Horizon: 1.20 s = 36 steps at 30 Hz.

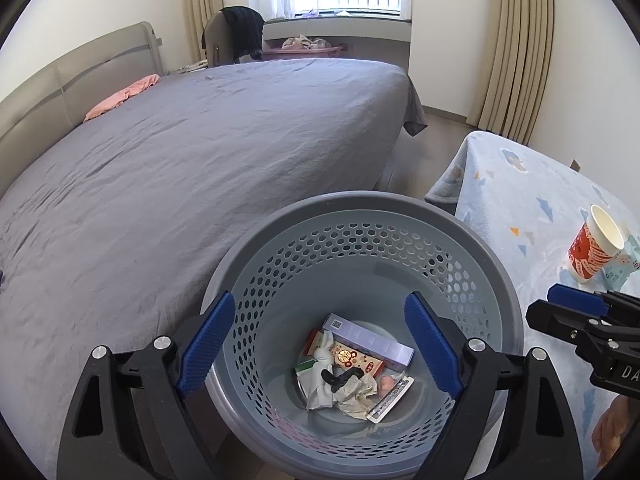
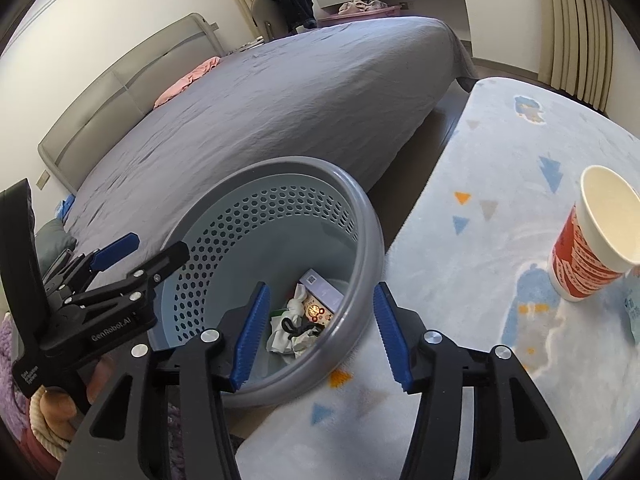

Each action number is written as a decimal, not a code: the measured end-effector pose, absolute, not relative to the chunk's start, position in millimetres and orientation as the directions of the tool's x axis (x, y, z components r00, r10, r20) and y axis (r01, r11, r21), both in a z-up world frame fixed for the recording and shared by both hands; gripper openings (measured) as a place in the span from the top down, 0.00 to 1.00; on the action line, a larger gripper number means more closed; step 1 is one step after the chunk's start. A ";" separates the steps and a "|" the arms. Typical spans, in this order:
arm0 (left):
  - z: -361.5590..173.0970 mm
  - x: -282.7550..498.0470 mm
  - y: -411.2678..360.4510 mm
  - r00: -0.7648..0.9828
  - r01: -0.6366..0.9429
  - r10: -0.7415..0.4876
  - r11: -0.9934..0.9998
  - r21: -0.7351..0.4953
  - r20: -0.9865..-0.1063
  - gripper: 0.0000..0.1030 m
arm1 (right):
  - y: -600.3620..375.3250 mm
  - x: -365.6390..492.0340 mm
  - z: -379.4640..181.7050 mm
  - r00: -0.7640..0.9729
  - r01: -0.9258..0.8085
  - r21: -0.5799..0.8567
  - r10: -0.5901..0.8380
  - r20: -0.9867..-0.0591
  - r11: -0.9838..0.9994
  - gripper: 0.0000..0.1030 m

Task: Collect trash
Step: 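Move both open grippers back over the table toward the cup and snack bag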

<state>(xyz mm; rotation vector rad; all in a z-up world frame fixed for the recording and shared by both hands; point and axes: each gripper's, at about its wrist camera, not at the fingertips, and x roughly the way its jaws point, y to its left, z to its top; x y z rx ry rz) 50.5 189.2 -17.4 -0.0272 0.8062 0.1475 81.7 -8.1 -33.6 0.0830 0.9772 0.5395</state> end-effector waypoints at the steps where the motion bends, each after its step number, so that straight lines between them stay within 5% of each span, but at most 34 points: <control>1: -16.6 50.5 188.6 0.685 -0.141 0.121 0.989 0.032 -0.719 0.17 | -10.0 81.3 -33.6 0.442 -0.393 0.304 0.468 -0.765 0.868 0.50; 36: 2.8 51.6 100.8 0.732 0.014 -0.011 1.000 -0.002 -0.682 0.09 | -179.6 7.3 -9.5 0.672 -0.057 0.252 0.223 -0.706 0.966 0.35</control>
